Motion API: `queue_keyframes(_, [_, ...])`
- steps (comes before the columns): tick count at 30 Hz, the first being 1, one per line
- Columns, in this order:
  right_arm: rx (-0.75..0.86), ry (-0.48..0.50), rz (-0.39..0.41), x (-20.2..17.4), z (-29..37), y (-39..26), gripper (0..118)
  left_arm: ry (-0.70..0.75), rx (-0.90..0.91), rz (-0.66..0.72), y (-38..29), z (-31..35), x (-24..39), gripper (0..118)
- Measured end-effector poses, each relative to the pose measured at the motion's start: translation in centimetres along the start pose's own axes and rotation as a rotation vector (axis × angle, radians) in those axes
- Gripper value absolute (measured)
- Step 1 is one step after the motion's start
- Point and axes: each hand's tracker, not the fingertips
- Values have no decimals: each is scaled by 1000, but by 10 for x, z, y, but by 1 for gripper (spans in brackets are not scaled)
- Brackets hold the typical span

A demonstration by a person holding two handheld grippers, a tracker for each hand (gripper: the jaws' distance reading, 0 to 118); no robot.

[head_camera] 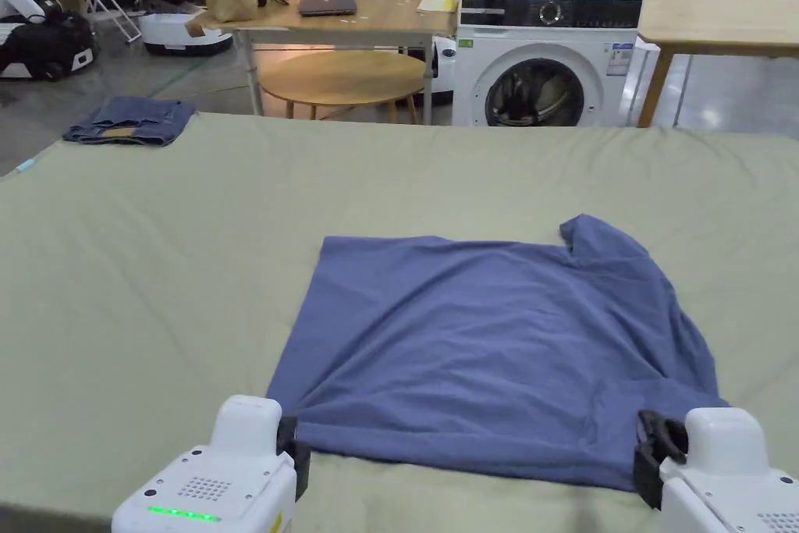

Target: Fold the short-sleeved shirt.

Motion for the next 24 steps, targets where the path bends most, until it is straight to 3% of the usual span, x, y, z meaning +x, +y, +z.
queue_keyframes(4, [1, -40, 38, 10, 0, -18, 0, 73, -84, 10, -13, -9, -30, 0])
queue_keyframes(7, [-27, -52, 22, 19, -4, -24, 0, 82, -113, 64, -18, -21, -49, 0])
queue_keyframes(8, [-39, -58, 21, 22, -8, -25, 0, 91, -108, 60, -19, -24, -50, 9])
queue_keyframes(9, [-50, -66, 23, 24, -11, -27, 0, 103, -106, 44, -20, -27, -52, 42])
queue_keyframes(10, [-53, -71, 25, 27, -8, -27, 0, 100, -104, 19, -18, -32, -53, 85])
queue_keyframes(11, [-57, -77, 25, 30, -9, -27, 0, 93, -121, 4, -17, -37, -55, 118])
queue_keyframes(19, [-94, -146, -20, 59, -12, -27, 0, 96, -175, -2, -8, -87, -64, 115])
queue_keyframes(20, [-102, -157, -24, 63, -12, -28, 0, 78, -188, 4, -7, -94, -67, 94])
queue_keyframes(22, [-113, -178, -29, 74, -10, -30, 0, 48, -205, -14, -5, -103, -61, 0])
queue_keyframes(24, [-132, -200, -36, 84, -7, -33, 0, 51, -202, -45, -6, -108, -60, 0])
